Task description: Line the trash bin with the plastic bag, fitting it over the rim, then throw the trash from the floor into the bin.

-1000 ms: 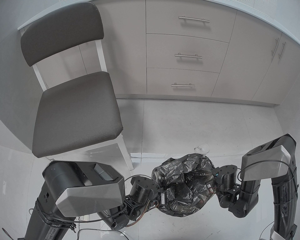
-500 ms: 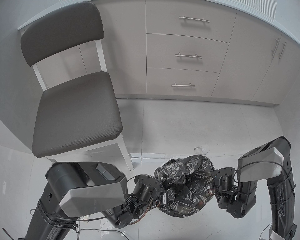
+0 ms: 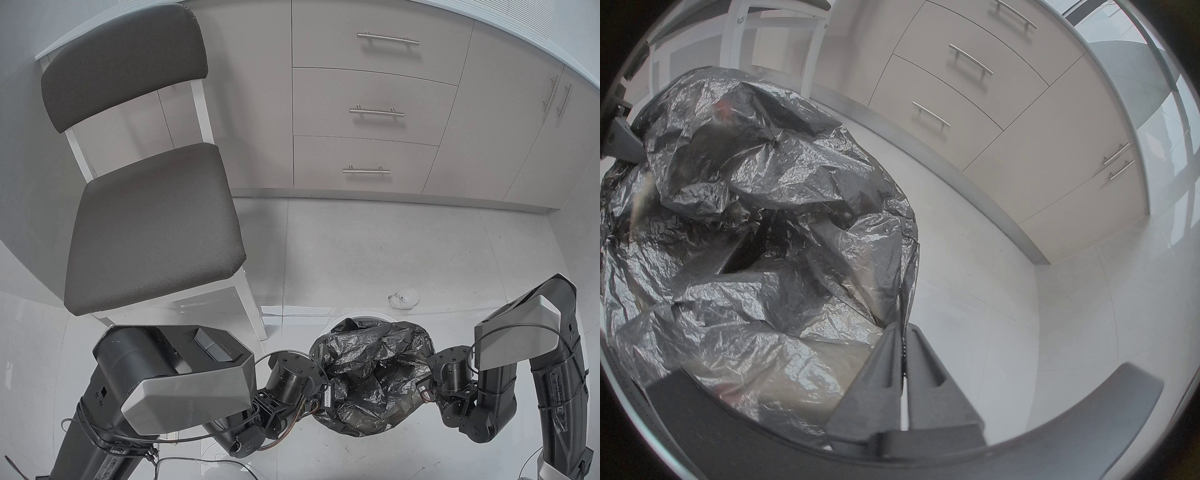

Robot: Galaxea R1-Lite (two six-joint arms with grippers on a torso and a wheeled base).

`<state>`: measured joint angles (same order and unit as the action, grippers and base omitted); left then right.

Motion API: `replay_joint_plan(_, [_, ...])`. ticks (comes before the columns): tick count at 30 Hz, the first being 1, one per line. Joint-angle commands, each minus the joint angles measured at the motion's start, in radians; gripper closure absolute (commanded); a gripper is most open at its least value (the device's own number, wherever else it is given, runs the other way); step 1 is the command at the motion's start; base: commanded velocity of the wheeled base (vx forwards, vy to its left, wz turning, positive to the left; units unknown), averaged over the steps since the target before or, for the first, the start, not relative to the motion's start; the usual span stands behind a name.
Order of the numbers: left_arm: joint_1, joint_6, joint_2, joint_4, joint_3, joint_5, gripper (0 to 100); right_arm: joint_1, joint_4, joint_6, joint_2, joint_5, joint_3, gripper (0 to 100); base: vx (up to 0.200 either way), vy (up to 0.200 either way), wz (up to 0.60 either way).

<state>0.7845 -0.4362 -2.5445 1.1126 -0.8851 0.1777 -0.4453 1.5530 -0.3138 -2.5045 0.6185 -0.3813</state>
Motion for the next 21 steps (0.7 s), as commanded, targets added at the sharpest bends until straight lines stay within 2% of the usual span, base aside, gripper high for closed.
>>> replay_joint_plan(1, [-0.004,-0.001,-0.007,0.003,-0.003,0.002,100,-0.001,0.018,0.007,-0.013,-0.002,-0.016,100,0.000,0.000,0.00])
replay_joint_plan(13, [-0.005,0.002,-0.013,0.035,0.003,0.000,100,-0.007,0.018,0.015,-0.037,-0.002,-0.019,100,0.000,0.000,0.00])
replay_joint_plan(14, [-0.005,0.002,-0.013,0.035,0.003,0.000,100,-0.007,0.018,0.016,-0.045,-0.002,-0.021,0,0.000,0.000,0.00])
replay_joint_plan(21, [-0.005,0.002,-0.011,0.036,0.009,0.000,100,-0.012,0.018,0.036,-0.013,-0.010,-0.011,0,0.000,0.000,0.00])
